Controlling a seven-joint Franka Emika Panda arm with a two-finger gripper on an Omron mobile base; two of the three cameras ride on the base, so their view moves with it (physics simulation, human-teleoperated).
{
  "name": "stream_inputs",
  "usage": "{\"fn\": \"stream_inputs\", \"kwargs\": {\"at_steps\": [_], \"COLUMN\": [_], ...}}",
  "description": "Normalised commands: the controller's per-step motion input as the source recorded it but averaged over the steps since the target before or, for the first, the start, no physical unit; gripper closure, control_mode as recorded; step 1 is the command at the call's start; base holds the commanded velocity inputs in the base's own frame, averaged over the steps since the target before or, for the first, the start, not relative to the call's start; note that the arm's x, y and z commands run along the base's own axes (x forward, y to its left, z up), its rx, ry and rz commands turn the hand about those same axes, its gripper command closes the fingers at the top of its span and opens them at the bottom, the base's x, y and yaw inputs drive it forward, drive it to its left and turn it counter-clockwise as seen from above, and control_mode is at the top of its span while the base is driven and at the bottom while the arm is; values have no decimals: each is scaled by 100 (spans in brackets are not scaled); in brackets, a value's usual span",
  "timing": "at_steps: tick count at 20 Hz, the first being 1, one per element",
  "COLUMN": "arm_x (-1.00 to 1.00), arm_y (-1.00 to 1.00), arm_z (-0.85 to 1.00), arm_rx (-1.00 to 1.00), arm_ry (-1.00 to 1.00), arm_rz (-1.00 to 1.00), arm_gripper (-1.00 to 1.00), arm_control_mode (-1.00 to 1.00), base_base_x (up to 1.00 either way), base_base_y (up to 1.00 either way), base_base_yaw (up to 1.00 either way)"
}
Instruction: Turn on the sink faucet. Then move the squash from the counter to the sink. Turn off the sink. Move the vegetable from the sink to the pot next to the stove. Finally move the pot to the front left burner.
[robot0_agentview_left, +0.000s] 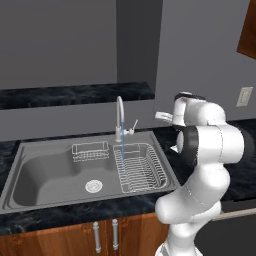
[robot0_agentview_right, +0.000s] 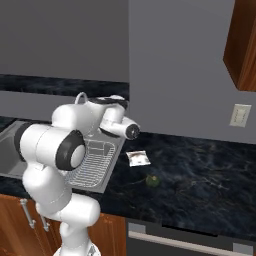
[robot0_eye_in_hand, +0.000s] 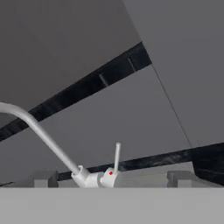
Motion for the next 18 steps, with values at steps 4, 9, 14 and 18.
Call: {"fn": "stream_inputs", "kwargs": {"at_steps": [4,9,14,18], "arm_x": [-69,-52,-43,-37], "arm_y": [-13,-18,-24,-21], "arm_z": [71,78,69,48], "arm_rx": [-5,-12,-14,-16], "arm_ry": [1,15,27,31], "arm_rz": [-15,-17,-17,-14], "arm_gripper": [-100,-100,-100,-100], "arm_control_mode": [-100,-100,-100,-100], "base_base_x": [0,0,0,0], "base_base_y": [0,0,0,0], "base_base_yaw": [0,0,0,0]}}
